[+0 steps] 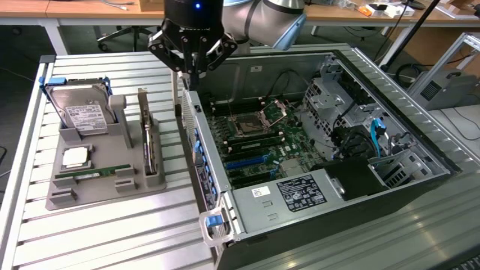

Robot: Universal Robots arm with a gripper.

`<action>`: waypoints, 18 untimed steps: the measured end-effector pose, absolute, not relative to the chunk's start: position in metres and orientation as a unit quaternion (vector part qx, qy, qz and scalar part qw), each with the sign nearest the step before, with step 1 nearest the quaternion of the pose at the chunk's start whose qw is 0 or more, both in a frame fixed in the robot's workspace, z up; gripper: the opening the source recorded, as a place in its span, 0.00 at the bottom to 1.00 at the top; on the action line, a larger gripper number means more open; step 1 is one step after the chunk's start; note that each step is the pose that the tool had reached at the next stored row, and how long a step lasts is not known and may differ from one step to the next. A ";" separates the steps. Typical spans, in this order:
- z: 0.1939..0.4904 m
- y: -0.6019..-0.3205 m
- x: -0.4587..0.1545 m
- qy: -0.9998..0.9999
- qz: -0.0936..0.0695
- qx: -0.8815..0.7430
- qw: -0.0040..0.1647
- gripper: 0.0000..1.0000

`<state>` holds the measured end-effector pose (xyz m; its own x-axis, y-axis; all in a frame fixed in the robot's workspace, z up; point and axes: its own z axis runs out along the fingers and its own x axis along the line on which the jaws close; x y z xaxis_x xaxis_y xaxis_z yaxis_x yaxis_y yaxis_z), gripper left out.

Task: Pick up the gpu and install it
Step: 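Reach for the gpu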

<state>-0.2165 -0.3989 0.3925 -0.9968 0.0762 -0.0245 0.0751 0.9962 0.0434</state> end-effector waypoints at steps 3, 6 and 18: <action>0.392 -0.399 -0.218 0.999 0.021 0.038 0.013 0.11; 0.392 -0.399 -0.219 0.999 0.021 0.038 0.013 0.11; 0.392 -0.399 -0.226 0.999 0.021 0.038 0.013 0.11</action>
